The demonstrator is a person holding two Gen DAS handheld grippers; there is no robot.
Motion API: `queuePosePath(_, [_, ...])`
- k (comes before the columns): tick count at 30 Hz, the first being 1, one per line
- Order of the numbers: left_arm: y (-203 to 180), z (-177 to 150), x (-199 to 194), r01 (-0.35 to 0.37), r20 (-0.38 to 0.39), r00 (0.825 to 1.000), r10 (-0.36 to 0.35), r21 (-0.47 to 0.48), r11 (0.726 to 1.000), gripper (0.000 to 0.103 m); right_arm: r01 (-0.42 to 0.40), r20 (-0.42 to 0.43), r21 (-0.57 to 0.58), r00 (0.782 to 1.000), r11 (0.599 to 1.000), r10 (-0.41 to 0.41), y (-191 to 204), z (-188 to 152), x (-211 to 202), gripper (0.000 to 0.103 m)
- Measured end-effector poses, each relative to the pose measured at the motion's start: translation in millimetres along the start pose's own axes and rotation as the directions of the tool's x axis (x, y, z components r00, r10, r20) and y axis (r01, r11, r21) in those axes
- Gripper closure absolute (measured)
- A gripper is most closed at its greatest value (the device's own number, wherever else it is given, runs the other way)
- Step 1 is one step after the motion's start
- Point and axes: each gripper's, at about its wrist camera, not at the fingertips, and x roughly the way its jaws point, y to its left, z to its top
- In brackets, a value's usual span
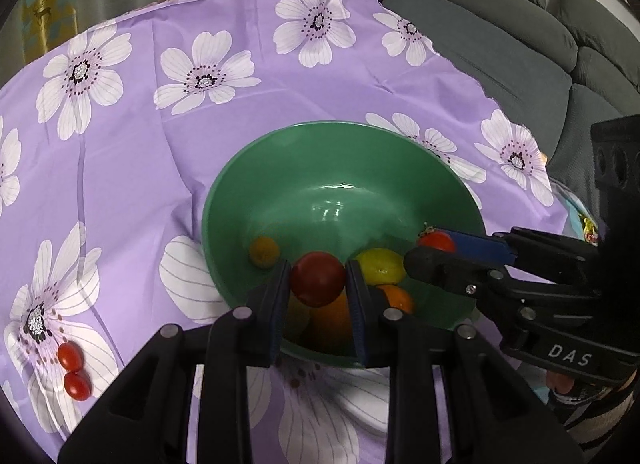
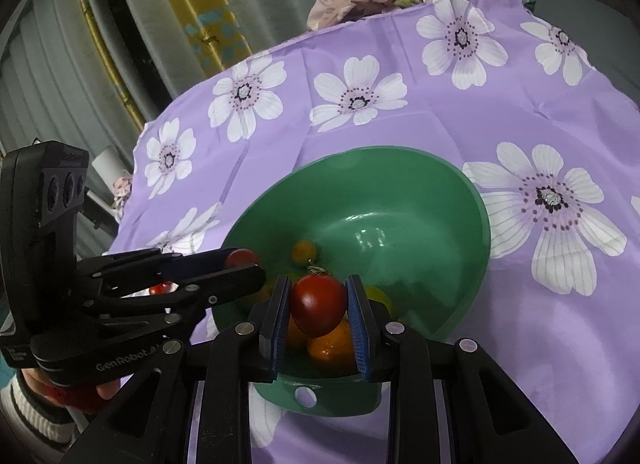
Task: Organize fruits
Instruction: 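Lower both held tomatoes into the green bowl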
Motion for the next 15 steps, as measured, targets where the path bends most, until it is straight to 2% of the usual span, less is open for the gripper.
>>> queuePosePath(15, [-5.2,1.4,12.4,-0.039,-0.033,0.999,0.04,0.035,0.999,0.075,0.029,0.008,-0.009,1.0,1.0,-0.029,-5.5,2.3,2.8,0.074])
